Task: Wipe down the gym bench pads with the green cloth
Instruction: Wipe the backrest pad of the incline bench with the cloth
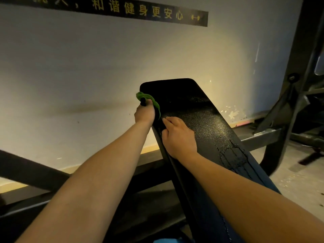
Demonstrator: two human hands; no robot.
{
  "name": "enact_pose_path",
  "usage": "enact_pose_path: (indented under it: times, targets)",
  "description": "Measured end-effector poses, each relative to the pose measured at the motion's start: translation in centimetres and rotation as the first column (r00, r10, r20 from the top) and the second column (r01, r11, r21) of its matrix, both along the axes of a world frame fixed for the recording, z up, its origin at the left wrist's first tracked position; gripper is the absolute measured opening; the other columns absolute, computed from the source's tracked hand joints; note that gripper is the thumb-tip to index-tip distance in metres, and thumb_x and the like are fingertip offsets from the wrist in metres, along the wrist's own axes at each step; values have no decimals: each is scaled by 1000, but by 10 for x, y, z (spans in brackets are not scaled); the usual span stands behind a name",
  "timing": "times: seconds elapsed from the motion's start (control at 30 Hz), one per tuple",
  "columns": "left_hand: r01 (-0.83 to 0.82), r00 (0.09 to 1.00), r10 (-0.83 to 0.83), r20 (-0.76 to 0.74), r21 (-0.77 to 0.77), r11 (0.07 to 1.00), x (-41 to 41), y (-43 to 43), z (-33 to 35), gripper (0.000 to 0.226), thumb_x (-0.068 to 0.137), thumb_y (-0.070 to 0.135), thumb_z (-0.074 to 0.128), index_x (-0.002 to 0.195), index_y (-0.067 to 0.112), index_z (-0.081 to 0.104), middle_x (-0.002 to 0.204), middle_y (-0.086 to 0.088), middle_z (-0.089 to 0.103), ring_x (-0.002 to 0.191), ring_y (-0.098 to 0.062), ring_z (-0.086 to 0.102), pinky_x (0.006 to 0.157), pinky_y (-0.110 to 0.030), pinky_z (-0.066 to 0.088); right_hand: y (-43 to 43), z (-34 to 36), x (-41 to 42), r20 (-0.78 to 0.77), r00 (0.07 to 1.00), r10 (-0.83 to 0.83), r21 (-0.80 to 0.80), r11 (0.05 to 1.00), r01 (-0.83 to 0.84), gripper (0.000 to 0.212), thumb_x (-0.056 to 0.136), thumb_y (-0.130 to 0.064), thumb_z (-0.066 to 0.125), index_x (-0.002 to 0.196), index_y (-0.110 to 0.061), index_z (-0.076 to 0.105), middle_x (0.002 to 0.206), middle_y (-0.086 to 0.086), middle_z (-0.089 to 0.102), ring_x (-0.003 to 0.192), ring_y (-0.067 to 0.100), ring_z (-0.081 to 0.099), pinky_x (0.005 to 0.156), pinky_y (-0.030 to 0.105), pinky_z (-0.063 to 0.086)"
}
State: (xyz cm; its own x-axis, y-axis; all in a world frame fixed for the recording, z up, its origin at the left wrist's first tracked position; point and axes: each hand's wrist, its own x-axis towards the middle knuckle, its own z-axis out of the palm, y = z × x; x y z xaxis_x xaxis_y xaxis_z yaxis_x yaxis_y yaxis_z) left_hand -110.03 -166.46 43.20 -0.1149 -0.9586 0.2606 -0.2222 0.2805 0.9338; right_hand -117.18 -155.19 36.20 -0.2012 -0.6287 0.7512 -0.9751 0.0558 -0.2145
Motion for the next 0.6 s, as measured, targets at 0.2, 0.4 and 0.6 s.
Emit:
enact_pose_path:
  times: [0.2, 0.4, 0.6]
  targets:
    - [8, 999, -7, 54, -10, 1000, 11, 36, -29, 40, 105, 42, 32, 103, 13, 59, 107, -11, 65, 94, -28, 60, 73, -34, 43, 3, -3, 5, -24, 1000, -5, -30, 1000, 4, 30, 95, -15, 51, 119, -4, 65, 126, 8, 62, 125, 23, 55, 78, 39, 56]
    - [3, 989, -8, 145, 39, 999, 22, 70, -62, 46, 108, 43, 28, 101, 11, 59, 89, -3, 60, 81, -19, 57, 71, -32, 41, 9, -8, 9, 63, 996, 56, 45, 997, -59, 49, 100, -12, 43, 148, -6, 42, 155, 10, 40, 147, 21, 30, 119, 34, 24]
    - [79, 990, -82, 111, 32, 996, 31, 55, -43, 45, 107, 49, 27, 106, 15, 56, 105, -9, 65, 86, -19, 60, 79, -35, 49, 14, -13, 7, 66, 997, 48, 10, 999, -49, 48, 100, -16, 41, 147, -14, 46, 154, 4, 43, 146, 18, 33, 122, 40, 20]
